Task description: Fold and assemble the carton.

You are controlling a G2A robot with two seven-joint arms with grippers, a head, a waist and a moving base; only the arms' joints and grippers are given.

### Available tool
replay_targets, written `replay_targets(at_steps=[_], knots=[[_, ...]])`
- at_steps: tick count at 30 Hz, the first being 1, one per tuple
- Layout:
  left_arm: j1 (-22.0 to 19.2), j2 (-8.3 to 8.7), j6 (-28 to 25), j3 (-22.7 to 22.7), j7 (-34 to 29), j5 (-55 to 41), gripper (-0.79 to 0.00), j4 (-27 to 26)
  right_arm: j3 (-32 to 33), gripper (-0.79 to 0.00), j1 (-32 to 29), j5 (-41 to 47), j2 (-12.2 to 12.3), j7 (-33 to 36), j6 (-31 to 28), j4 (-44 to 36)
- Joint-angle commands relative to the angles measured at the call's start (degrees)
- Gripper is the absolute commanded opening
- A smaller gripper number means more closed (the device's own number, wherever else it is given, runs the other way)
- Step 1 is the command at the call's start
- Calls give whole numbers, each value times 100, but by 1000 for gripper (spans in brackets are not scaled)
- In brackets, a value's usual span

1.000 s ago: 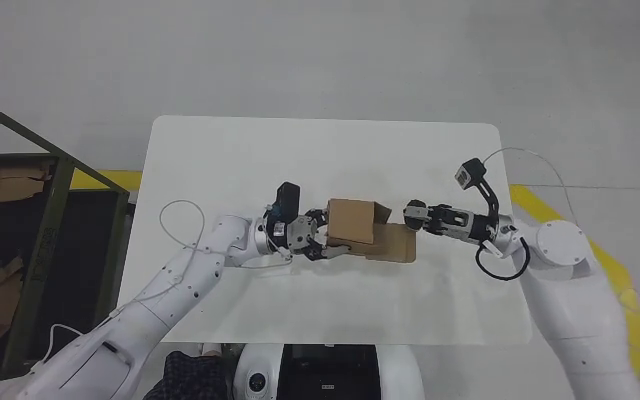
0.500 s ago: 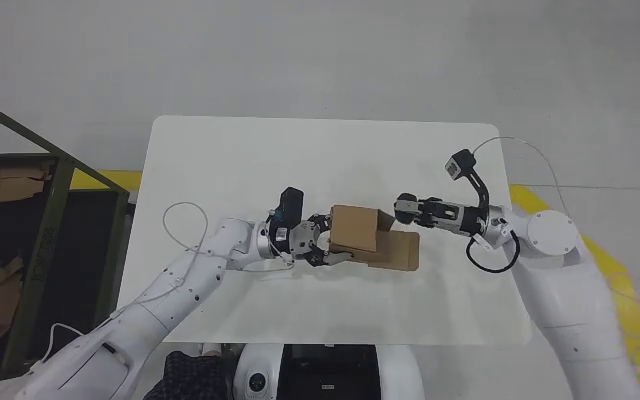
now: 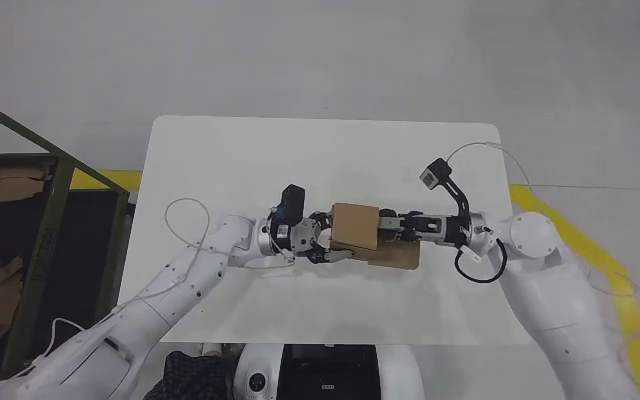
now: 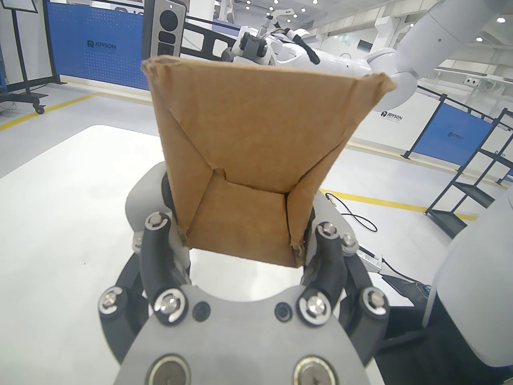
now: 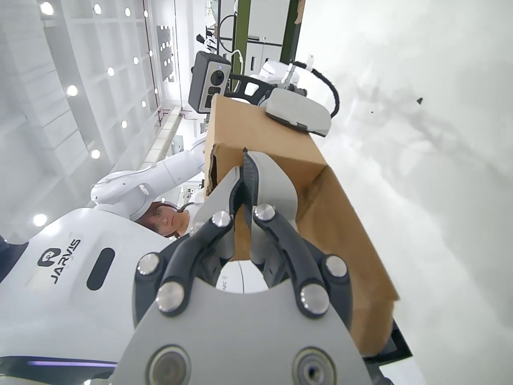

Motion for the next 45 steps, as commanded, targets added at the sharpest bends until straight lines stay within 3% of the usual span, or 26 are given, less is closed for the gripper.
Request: replay_targets(at_steps=[1,5,9,15,19,25,33,45], knots=[[-18,-4,0,8,29,12,-360,7,-62,-785,38,12,-11,-17,-8,-20],[-40,-8,0,16,71,39,-360,36,-33,-785,106,-40,-3,-43,-11,29],[-64,-3,0,-34,131,45,-360,136,423,-785,-19,-189,92,-97,75,60],[-49,17,11,-236,255,96,-357,242,1416,-785,-703,-419,284,-263,374,-178],[3,32,52,-381,362,160,-357,177,1663,-785,-1129,-555,343,-316,574,-241],[125,40,103,-534,480,214,-357,22,1308,-785,-1314,-291,302,-280,609,-130],[158,-16,127,-565,449,197,-400,-10,562,-785,-1010,351,143,-398,154,80],[117,-133,107,-506,311,192,-413,80,194,-785,-807,610,66,-324,0,150]])
